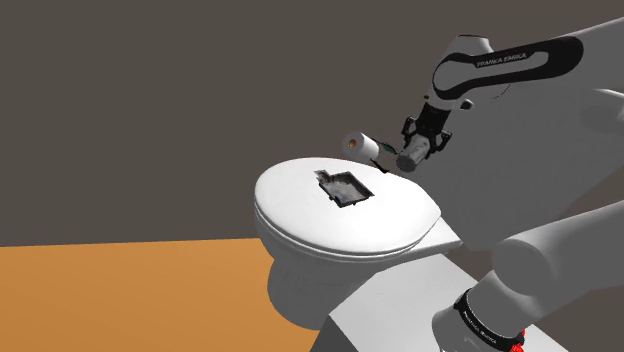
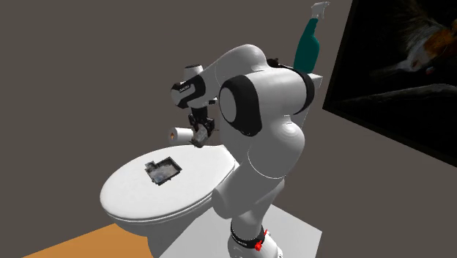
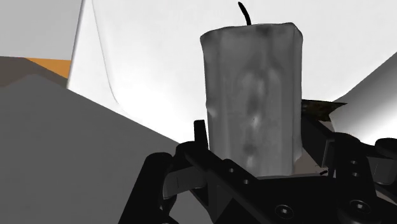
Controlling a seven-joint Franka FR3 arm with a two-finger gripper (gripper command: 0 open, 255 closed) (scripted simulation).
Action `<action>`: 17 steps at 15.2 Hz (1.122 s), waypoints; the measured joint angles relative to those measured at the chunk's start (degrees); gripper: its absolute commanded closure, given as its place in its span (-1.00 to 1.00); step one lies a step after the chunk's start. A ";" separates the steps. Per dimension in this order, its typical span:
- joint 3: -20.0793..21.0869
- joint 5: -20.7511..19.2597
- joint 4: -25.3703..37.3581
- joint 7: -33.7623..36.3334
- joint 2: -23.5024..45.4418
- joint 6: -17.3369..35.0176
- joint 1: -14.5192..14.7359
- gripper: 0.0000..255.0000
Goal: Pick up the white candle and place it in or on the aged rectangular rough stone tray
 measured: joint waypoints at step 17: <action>16.08 3.31 10.23 23.43 8.90 -3.02 9.22 1.00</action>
